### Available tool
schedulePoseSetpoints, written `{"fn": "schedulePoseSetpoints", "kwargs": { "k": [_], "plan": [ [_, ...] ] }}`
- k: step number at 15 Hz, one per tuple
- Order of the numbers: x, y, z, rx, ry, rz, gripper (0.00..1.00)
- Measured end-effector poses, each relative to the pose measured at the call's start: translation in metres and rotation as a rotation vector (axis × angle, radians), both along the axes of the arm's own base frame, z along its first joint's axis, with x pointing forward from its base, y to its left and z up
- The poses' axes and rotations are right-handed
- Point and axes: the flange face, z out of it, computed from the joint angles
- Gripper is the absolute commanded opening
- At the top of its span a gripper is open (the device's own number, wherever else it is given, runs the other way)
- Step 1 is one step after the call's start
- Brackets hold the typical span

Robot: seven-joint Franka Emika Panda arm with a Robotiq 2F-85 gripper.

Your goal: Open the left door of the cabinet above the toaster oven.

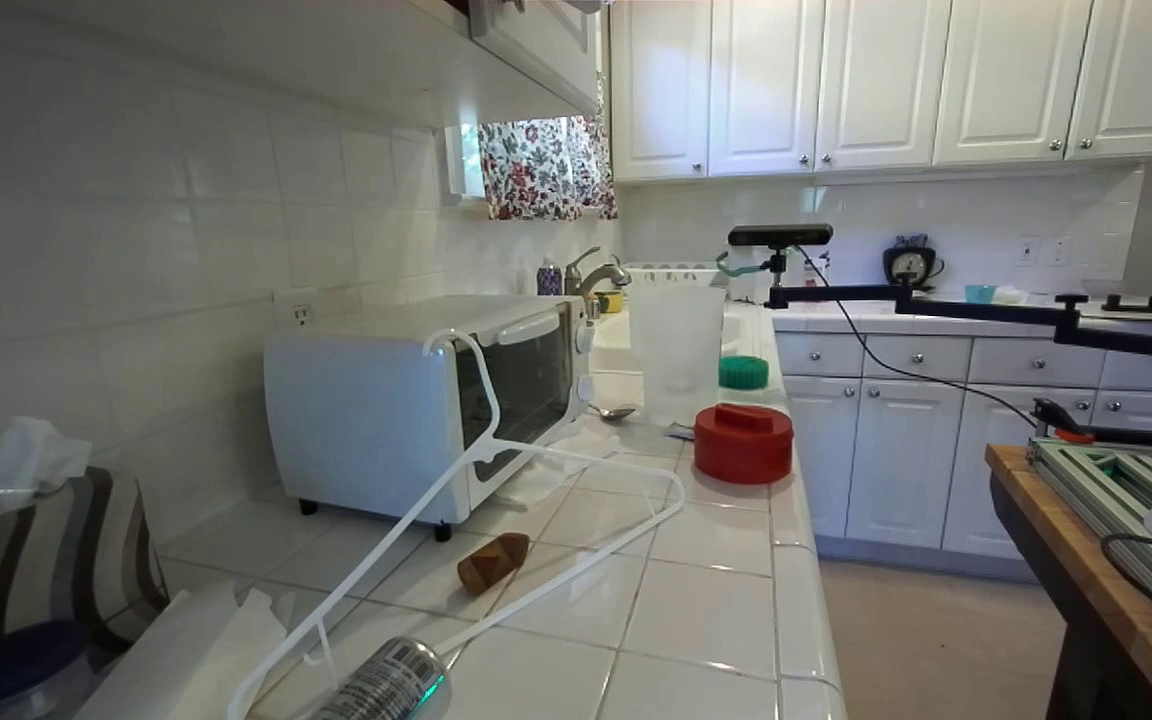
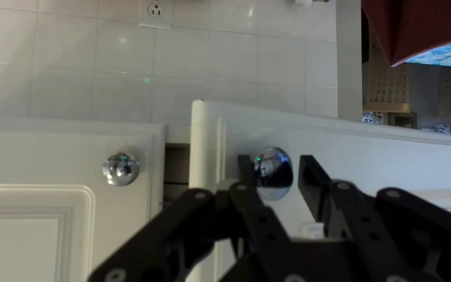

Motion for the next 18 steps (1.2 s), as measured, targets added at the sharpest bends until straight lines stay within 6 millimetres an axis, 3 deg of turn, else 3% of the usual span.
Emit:
{"fn": "schedulePoseSetpoints", "kwargs": {
  "k": [5,10,11,12,17,18],
  "plan": [
    [-0.003,0.016,0.003,0.019,0.020,0.040,0.10],
    [-0.007,0.044,0.004,0.051,0.035,0.128,0.10],
    [-0.006,0.051,0.005,0.057,0.039,0.152,0.46],
    [-0.006,0.058,0.005,0.062,0.044,0.179,0.62],
    [-0.006,0.108,0.005,0.088,0.069,0.335,0.96],
    [-0.007,0.116,0.005,0.089,0.075,0.368,0.80]
  ]
}}
